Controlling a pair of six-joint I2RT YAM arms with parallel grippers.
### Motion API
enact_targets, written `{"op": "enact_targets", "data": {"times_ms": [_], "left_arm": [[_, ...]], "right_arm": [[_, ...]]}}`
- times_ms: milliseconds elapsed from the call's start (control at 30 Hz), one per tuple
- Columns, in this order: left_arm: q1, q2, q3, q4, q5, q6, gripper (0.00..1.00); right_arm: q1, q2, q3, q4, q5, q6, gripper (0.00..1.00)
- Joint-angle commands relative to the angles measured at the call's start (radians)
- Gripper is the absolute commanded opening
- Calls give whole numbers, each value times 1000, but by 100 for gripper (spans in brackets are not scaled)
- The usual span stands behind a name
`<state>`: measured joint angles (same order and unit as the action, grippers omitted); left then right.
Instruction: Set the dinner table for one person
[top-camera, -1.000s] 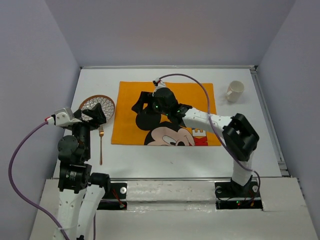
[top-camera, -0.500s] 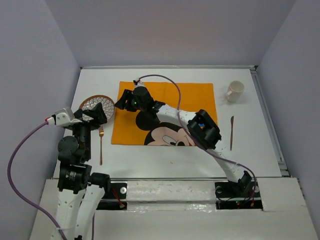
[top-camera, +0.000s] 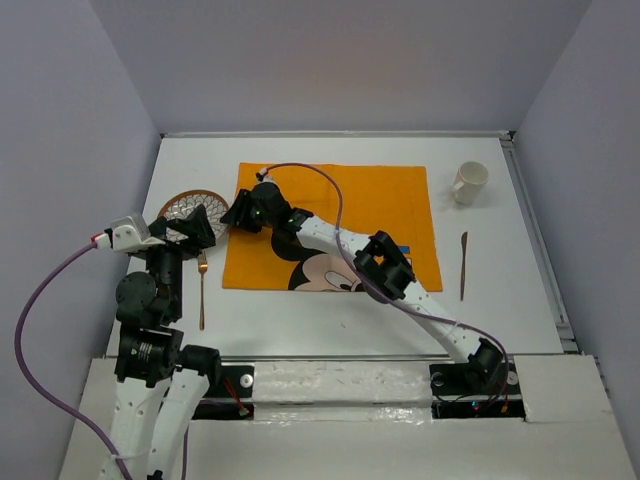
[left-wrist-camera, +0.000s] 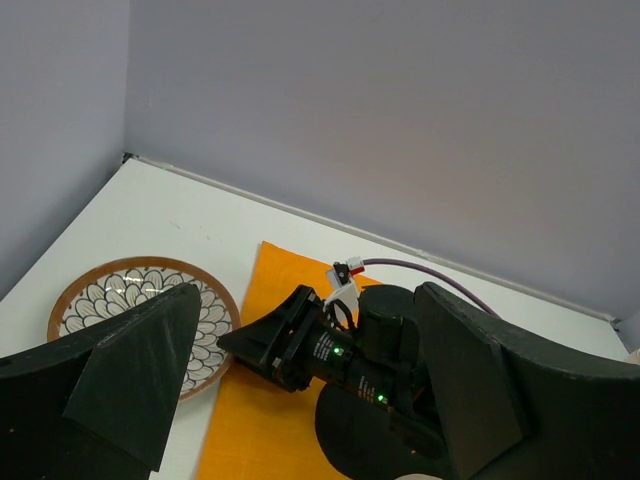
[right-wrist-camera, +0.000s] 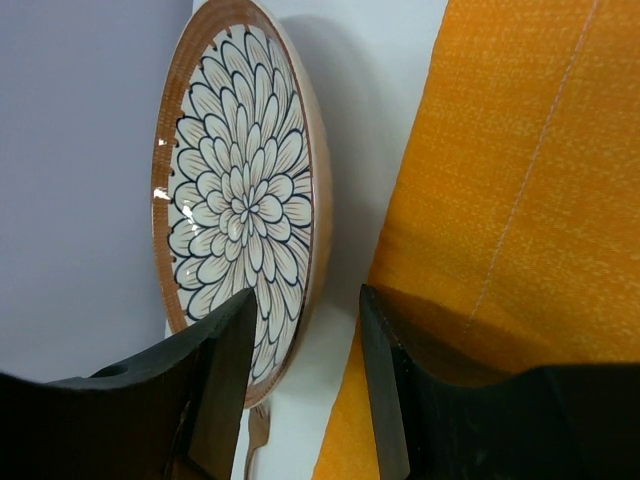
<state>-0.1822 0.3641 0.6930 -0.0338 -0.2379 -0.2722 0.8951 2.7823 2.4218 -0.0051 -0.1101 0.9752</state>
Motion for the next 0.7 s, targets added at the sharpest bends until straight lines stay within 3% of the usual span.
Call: {"op": "enact_targets", "data": {"times_ms": [0, 400, 667], "left_arm": [[-3, 4, -4, 64, 3, 1, 99], [-10, -5, -4, 64, -5, 1, 99], [-19, -5, -4, 64, -6, 2, 99]], "right_arm": [[11, 28, 86, 13, -37, 48, 50], [21, 109, 122, 25, -65, 126, 41], [21, 82, 82, 62, -72, 152, 22]]}}
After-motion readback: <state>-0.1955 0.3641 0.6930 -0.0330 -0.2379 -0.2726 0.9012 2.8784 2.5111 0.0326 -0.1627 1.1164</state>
